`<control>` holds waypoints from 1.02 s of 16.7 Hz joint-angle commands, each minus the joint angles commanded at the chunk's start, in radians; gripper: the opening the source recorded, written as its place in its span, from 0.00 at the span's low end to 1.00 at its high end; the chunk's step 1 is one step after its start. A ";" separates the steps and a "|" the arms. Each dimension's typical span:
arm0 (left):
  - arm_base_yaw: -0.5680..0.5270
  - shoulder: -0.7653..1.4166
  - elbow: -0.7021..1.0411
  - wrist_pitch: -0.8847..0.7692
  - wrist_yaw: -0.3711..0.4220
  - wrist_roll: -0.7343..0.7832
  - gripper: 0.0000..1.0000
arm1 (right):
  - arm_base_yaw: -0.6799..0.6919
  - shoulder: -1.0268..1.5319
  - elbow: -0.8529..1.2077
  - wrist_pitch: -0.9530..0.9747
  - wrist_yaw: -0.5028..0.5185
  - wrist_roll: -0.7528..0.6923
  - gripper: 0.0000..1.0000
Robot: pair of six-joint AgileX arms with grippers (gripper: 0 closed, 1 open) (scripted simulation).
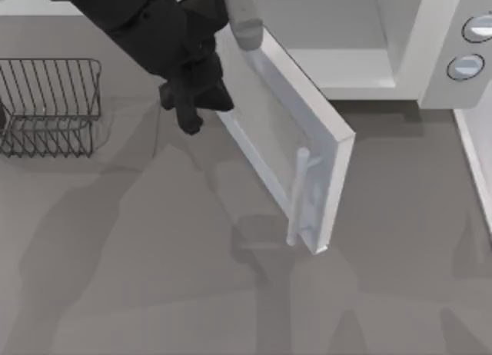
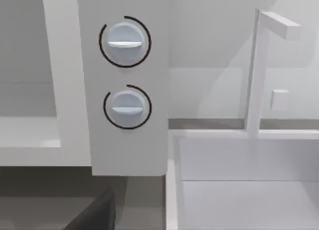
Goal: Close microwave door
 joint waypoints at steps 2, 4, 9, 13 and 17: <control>-0.019 0.014 0.015 0.004 -0.005 -0.018 0.00 | 0.000 0.000 0.000 0.000 0.000 0.000 1.00; -0.040 0.028 0.030 0.008 -0.013 -0.040 0.00 | 0.000 0.000 0.000 0.000 0.000 0.000 1.00; -0.044 0.028 0.035 0.012 -0.015 -0.048 0.00 | 0.000 0.000 0.000 0.000 0.000 0.000 1.00; -0.078 0.057 0.066 0.016 -0.026 -0.082 0.00 | 0.000 0.000 0.000 0.000 0.000 0.000 1.00; -0.088 0.062 0.077 0.021 -0.031 -0.092 0.00 | 0.000 0.000 0.000 0.000 0.000 0.000 1.00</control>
